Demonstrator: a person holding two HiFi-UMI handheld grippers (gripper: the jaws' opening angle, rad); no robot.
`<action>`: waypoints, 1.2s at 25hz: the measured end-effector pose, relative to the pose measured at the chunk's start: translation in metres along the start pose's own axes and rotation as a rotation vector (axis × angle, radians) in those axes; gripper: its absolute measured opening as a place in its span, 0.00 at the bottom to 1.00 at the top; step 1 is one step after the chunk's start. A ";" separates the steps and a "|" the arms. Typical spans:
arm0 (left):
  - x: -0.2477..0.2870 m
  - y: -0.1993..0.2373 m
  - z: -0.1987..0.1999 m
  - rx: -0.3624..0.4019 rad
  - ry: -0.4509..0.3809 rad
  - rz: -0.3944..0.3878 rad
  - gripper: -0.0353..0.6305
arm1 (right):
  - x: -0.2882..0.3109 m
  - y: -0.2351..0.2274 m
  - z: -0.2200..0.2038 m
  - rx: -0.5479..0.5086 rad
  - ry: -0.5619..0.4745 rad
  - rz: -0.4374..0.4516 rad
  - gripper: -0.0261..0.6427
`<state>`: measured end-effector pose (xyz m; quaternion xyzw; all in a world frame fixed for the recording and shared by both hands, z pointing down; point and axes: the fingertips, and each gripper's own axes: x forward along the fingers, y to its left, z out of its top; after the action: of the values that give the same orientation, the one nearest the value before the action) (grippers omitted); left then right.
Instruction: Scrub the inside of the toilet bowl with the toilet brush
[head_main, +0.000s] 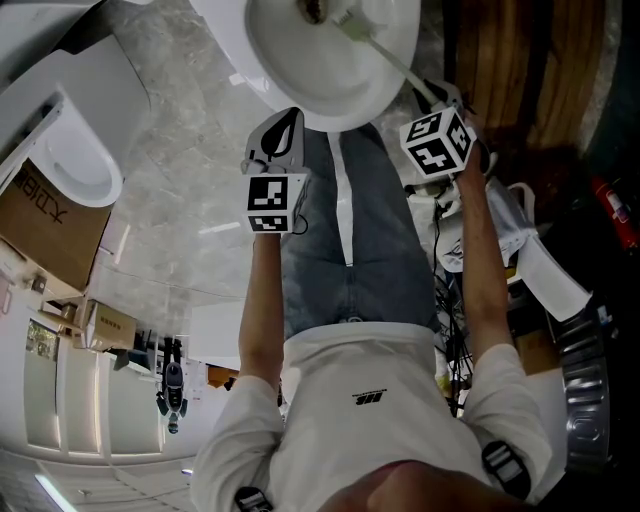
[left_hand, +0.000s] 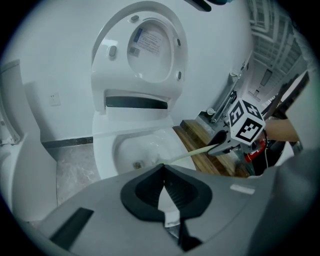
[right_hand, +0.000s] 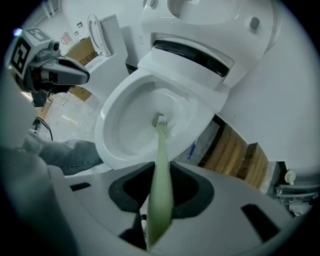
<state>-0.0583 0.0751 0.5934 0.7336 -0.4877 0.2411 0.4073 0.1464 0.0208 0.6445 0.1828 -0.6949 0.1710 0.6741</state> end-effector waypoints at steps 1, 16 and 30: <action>0.000 0.000 0.000 0.000 0.000 0.000 0.07 | 0.000 0.003 -0.002 -0.003 0.005 0.006 0.17; -0.005 -0.003 -0.008 -0.012 0.001 0.006 0.07 | 0.000 0.046 -0.018 -0.092 0.092 0.092 0.17; -0.003 0.002 -0.010 -0.013 0.014 0.000 0.07 | 0.000 0.086 -0.013 0.020 0.070 0.188 0.17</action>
<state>-0.0609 0.0843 0.5969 0.7292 -0.4866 0.2429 0.4154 0.1159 0.1027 0.6456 0.1175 -0.6833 0.2466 0.6772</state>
